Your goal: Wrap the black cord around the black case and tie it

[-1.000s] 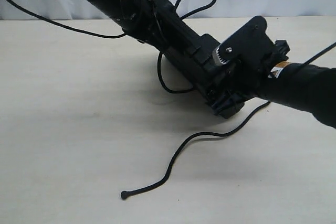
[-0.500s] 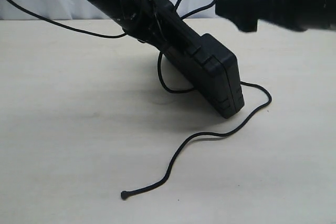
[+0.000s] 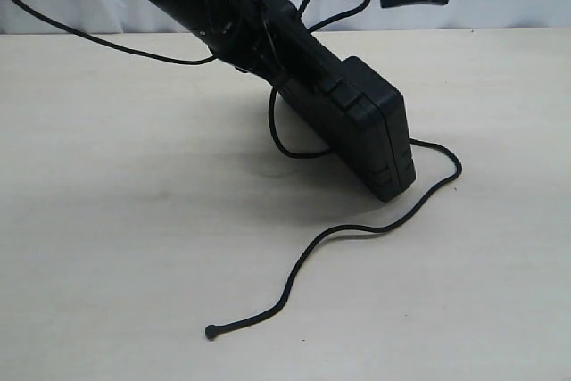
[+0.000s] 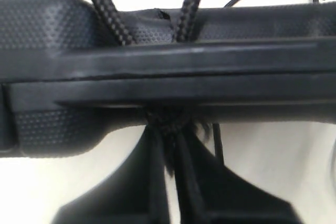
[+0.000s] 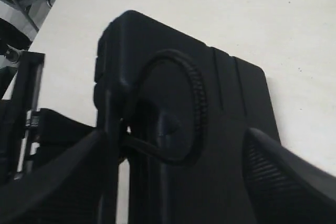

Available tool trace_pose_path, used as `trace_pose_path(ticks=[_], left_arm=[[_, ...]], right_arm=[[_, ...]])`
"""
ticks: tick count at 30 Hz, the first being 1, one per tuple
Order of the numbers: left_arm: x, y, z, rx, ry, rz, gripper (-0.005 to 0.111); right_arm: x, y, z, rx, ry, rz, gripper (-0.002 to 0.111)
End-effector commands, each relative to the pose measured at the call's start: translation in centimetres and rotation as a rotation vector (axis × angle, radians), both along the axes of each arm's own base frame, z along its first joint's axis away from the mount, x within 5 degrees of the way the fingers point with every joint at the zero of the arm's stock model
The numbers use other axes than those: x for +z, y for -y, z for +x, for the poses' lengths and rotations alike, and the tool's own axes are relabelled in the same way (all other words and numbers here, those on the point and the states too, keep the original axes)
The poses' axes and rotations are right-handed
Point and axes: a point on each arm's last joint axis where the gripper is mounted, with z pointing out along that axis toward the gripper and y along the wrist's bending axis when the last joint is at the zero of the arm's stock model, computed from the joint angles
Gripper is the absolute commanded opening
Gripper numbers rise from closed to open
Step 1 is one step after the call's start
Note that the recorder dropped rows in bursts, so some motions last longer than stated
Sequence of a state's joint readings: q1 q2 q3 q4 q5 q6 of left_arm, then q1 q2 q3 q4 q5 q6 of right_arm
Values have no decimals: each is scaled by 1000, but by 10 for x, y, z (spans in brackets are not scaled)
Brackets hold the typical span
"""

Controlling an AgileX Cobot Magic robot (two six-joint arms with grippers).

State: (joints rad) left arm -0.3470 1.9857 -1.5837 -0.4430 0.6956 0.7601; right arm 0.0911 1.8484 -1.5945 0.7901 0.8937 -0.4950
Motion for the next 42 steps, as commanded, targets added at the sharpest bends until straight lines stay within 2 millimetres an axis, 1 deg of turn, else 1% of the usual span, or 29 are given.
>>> trace_pose_path(ticks=[1,3,6,7,8,9,12,14,17,19,21,22,24,27,29,31,35,38,40,42], left_arm=[[4,1,1,12,21,-14,0],[4,1,1,11,20,-14,0],[4,1,2,13,27,-14,0],[4,1,2,14,29,-14,0],[4,1,2,14,29,-14,0],[4,1,2,14,29,-14,0],[6,-1,-1,-10,22,23,2],[11,-5,-5,-40,24,76,9],[21,-13,-14,-83,18,175,27],[29,-21,-20,-73,8,237,38],[40,-26,-25,-64,15,274,44],[46,-28,-28,-60,19,269,46],[54,-28,-31,-53,27,228,46],[57,-20,-31,-72,53,134,46],[49,-13,-29,-110,69,74,46],[35,-10,-27,-138,89,58,46],[12,-13,-27,-101,98,68,46],[-4,-16,-32,-136,96,108,46],[-13,-19,-36,-149,90,141,46],[-18,-22,-37,-151,92,166,46]], right_arm=[[-17,4,17,-33,21,-17,61],[-20,5,21,-55,36,-21,50],[-20,5,22,-51,50,-28,26],[-20,5,22,-45,53,-31,15],[-20,5,21,-38,50,-28,8],[-20,4,21,-32,51,-25,5],[-18,3,19,-14,43,-16,5],[-15,2,17,-7,45,-11,5],[-5,3,13,5,80,-18,5],[3,3,9,5,99,-17,5],[7,3,7,11,104,-15,5],[9,3,5,15,105,-14,5],[9,2,4,26,92,-5,5],[8,0,1,49,70,1,5],[8,-1,0,60,56,11,5],[7,-1,-1,71,45,16,5],[8,-2,-2,75,40,28,5],[10,-4,-2,76,47,67,5],[16,-6,-3,87,73,95,5],[23,-7,-4,83,98,122,5]])
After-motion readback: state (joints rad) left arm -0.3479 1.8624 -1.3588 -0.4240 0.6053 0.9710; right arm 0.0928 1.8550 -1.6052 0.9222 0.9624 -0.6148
